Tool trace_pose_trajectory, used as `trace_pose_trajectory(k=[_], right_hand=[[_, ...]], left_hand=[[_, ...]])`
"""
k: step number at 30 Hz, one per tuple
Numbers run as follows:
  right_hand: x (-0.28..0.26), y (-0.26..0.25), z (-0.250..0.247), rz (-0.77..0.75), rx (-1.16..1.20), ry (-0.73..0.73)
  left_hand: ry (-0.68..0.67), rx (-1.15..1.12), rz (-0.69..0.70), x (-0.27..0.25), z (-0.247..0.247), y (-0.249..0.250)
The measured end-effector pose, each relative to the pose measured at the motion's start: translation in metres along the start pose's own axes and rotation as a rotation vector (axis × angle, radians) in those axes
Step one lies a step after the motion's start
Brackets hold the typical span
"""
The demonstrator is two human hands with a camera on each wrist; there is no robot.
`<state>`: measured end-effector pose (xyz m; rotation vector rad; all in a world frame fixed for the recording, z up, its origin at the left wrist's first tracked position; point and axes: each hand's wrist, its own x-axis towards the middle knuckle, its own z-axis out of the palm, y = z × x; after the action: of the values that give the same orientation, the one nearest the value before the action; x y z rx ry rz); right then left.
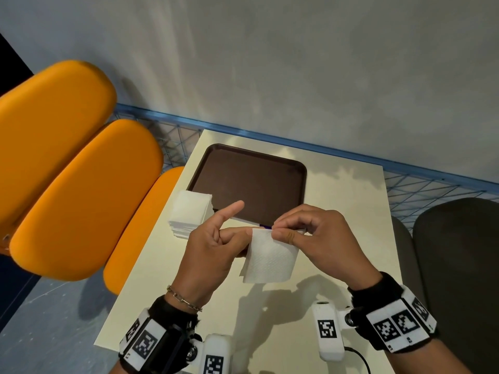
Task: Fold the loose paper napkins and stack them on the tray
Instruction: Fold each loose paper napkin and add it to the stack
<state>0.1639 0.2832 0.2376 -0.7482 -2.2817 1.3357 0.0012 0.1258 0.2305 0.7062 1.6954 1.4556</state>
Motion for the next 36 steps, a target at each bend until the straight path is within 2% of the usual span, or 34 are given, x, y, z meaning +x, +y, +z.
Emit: trace_pose_trajectory(k=[15,24,29,36], right_hand=[[-0.004,0.001,0.005,0.026,-0.062,0.025],[-0.007,-0.004,0.007,0.021,-0.094,0.051],[-0.008,0.001,-0.002,0.266,0.139,-0.088],[-0.01,0.013,0.001,0.348,0.419,0.012]], left_hand=[[0.021,-0.093,-0.126,-0.003,0.003,0.003],[0.032,-0.022,-0.085,-0.006,0.005,0.002],[0.059,-0.057,-0.068,-0.006,0.001,0.004],[0.158,-0.066,-0.028,0.001,-0.004,-0.004]])
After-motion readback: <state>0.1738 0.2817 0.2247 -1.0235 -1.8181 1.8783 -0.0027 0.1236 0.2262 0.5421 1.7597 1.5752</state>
